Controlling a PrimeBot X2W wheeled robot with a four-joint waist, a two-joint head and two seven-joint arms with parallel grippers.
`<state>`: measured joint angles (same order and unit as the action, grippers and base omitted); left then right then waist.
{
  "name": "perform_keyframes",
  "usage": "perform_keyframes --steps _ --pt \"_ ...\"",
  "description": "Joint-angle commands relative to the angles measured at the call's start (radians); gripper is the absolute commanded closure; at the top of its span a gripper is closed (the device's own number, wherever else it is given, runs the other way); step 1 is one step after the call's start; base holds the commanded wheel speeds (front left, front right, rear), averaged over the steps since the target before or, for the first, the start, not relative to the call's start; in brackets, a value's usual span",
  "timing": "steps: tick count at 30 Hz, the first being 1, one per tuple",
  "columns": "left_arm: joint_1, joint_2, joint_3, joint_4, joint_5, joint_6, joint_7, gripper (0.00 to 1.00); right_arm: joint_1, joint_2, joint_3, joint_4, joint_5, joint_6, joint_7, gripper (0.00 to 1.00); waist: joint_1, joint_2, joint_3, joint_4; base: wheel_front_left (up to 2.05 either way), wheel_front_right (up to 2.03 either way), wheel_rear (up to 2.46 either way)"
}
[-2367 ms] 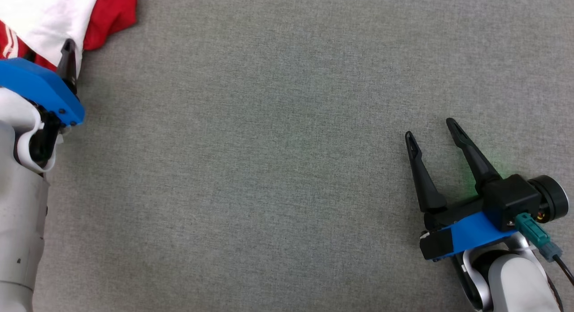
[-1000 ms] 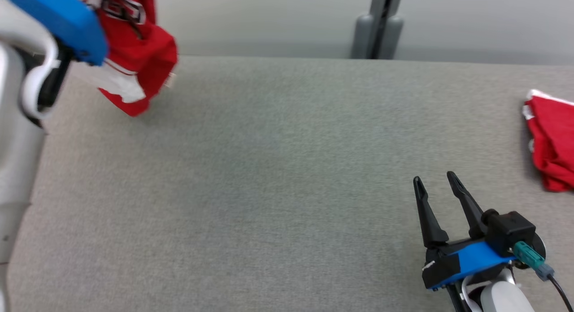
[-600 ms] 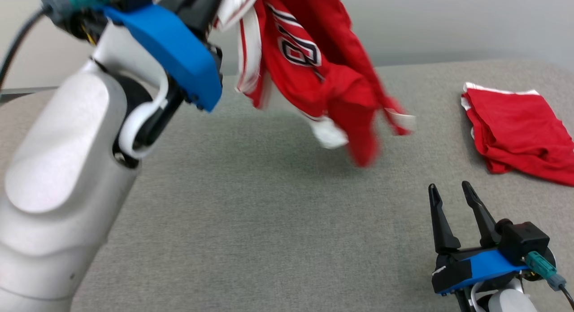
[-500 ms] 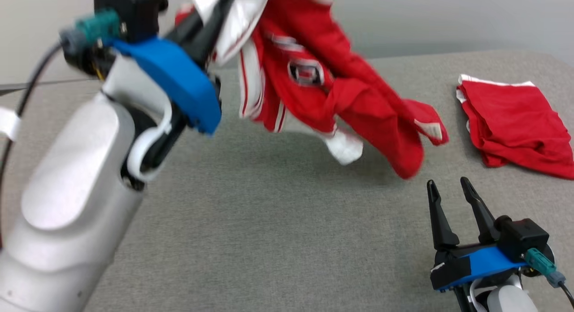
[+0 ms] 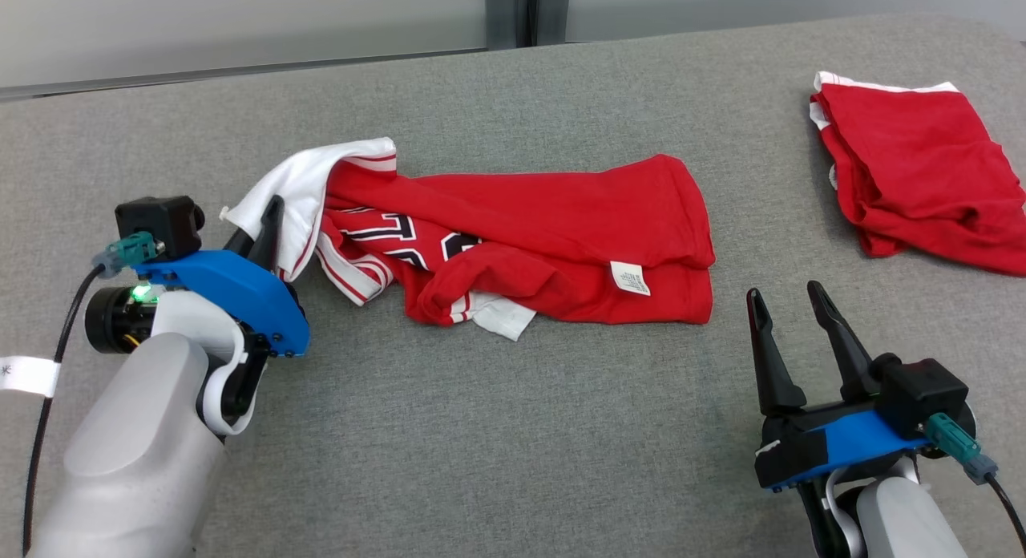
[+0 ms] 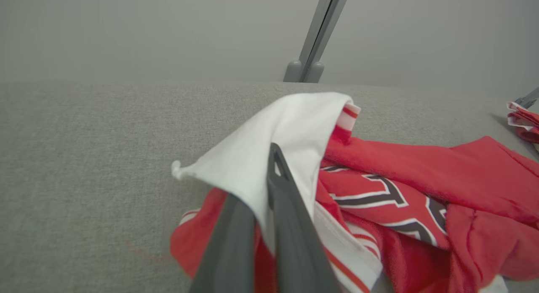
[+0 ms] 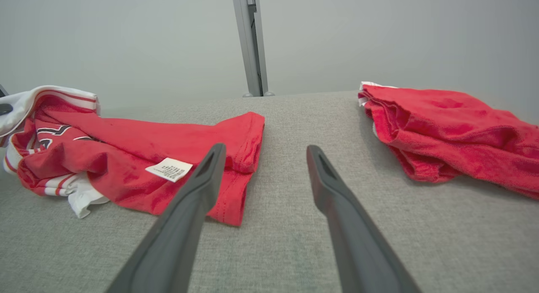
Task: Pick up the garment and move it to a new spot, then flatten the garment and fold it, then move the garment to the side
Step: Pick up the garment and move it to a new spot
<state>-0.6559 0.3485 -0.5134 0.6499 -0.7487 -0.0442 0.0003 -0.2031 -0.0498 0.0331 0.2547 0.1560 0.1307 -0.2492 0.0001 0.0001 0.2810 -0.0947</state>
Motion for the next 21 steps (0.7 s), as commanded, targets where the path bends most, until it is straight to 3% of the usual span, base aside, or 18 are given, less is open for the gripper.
perform_keyframes --steps 1,2,13,21 --pt "0.005 -0.01 0.005 0.029 -0.004 -0.01 -0.029 0.27 -0.017 -0.001 0.001 0.006 -0.006 0.0 -0.008 0.0 -0.0001 -0.0001 0.001 0.006 0.0 0.0 0.0" --pt "0.003 -0.017 0.006 0.049 -0.006 -0.019 -0.048 0.0 -0.018 -0.001 0.002 0.009 -0.009 0.0 -0.009 0.0 -0.0001 -0.0001 0.0 0.01 0.0 0.0 0.0" --pt "-0.001 -0.059 -0.014 0.127 0.012 -0.062 -0.218 0.0 -0.024 -0.001 0.004 0.032 -0.049 0.0 -0.002 0.0 -0.0001 -0.0001 -0.078 0.066 0.0 0.0 0.0" --pt "0.161 -0.074 0.038 0.033 0.005 -0.033 -0.264 0.0 0.026 -0.001 0.004 0.038 -0.058 0.0 0.01 0.0 -0.0001 -0.0001 -0.161 0.089 0.0 0.0 0.0"
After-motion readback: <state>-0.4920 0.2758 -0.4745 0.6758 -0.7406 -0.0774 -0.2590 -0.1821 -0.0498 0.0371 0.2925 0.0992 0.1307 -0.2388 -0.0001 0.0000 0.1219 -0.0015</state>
